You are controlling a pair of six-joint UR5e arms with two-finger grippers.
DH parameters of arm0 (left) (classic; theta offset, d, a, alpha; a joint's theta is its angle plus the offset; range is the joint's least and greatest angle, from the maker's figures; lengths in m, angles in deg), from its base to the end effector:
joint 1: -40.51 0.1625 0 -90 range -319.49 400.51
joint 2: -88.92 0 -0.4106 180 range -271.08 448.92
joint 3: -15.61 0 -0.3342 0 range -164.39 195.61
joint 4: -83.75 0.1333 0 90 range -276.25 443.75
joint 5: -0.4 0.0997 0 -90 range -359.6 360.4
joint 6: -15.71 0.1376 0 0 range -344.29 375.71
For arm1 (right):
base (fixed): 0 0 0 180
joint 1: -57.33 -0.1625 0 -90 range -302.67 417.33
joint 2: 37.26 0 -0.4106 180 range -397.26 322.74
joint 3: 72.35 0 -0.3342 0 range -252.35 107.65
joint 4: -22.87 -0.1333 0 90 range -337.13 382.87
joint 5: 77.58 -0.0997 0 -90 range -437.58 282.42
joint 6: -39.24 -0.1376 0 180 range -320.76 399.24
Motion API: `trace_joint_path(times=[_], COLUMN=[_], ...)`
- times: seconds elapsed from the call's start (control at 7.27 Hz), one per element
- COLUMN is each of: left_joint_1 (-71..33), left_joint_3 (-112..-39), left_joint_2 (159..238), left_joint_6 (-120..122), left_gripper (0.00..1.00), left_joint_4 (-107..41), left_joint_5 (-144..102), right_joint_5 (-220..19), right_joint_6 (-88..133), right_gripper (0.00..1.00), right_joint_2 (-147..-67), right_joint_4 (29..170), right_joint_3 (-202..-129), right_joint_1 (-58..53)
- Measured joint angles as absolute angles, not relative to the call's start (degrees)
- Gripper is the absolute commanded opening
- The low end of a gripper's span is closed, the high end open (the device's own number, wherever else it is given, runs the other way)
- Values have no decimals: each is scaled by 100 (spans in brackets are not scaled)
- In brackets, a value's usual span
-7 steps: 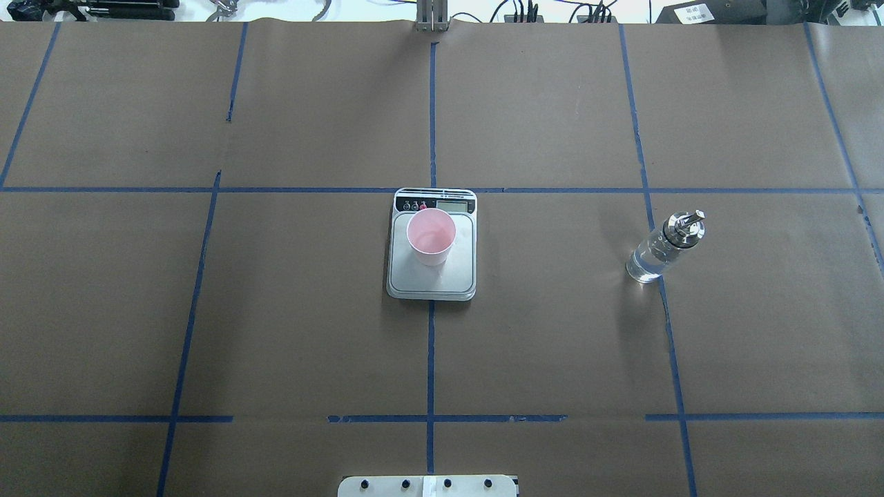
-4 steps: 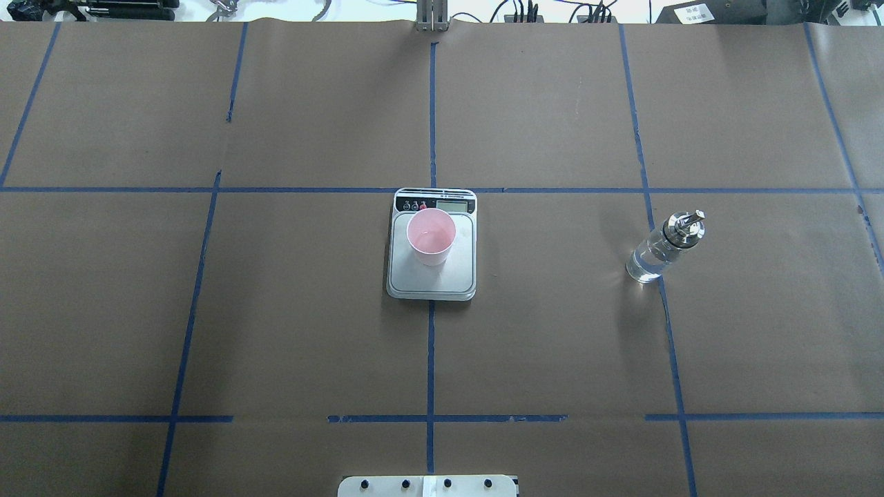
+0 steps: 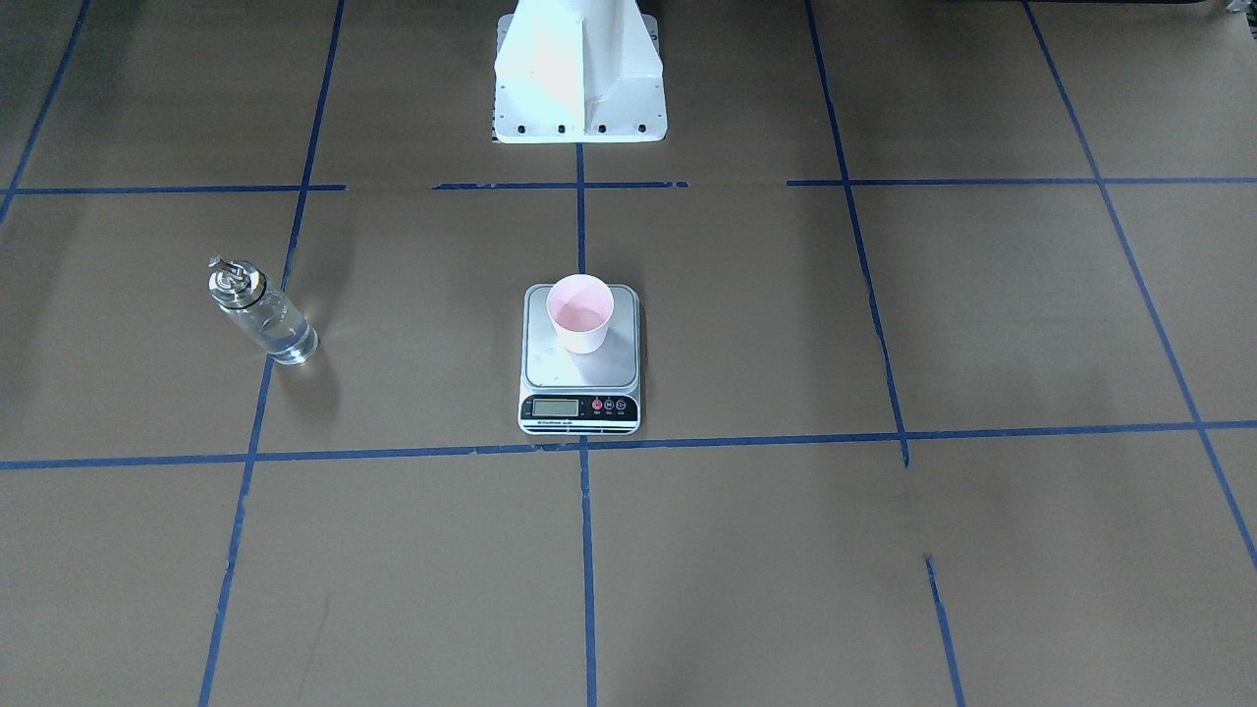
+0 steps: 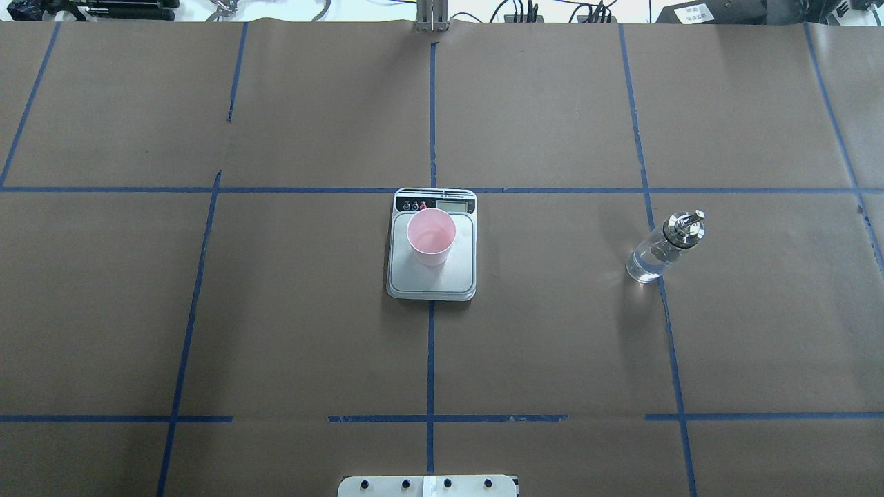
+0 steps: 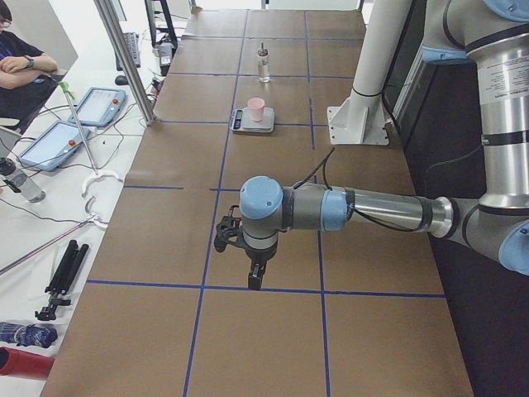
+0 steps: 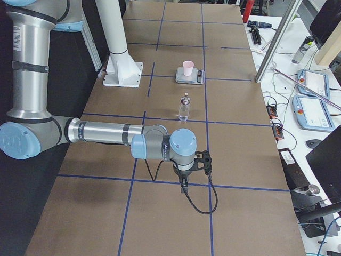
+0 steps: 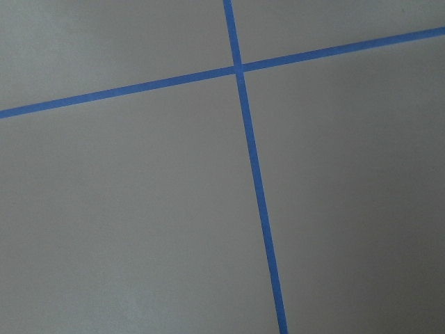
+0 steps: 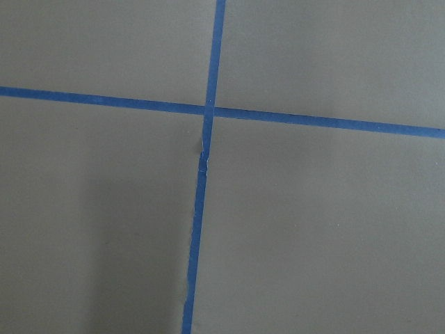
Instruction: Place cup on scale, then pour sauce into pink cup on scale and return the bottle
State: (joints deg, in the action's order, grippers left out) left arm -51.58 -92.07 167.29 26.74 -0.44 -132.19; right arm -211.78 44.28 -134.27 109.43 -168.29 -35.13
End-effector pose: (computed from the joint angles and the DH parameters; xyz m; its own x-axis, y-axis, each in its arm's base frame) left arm -0.0529 -0.3480 0.6303 0.7292 0.1676 -0.6634 -0.1050 0.9855 0.1336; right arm 0.0540 -0.3858 0.6707 0.7185 -0.0857 0.6902 0.0203 0.9945 0.1024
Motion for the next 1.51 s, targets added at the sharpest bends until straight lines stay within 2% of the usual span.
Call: trace_joint_path(times=[1.51], left_joint_1=[-5159], left_joint_3=[-9137], left_joint_2=[16664], left_joint_6=[2679], left_gripper=[100], left_joint_4=[-18], left_joint_5=[-13208], right_joint_5=[-21179], right_joint_6=[4425], right_gripper=[100], right_joint_2=[-13527], right_joint_4=[10950], right_joint_3=[-16879], right_joint_1=[-3496])
